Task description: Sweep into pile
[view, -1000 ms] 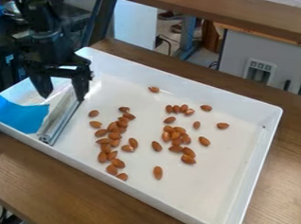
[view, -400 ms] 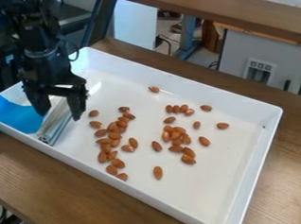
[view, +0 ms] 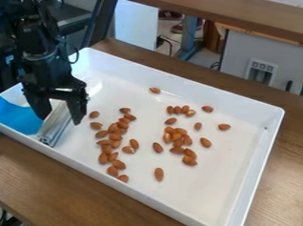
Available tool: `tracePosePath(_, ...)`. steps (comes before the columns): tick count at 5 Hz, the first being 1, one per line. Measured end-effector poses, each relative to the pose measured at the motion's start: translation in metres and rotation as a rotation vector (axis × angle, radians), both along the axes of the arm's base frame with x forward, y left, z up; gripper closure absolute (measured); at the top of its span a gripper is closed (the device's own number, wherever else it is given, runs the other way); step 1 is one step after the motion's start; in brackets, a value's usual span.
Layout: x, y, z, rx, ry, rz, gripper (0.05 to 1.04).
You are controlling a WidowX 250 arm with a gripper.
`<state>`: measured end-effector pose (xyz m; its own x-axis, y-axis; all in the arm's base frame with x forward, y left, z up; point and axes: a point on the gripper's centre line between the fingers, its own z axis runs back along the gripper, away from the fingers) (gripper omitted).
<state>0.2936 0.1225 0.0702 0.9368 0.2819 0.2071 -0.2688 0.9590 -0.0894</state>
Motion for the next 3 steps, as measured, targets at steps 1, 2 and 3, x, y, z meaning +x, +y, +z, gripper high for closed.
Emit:
tracePosePath(1,-0.0036,-0.0015,-0.0039,-0.001,0.010,-0.007,0.084)
tracePosePath(2,-0.0039,-0.0013,-0.0041,0.003,0.015,-0.001,0.135)
tracePosePath(3,-0.0024,-0.0042,-0.0044,0.004,0.019,0.009,0.427)
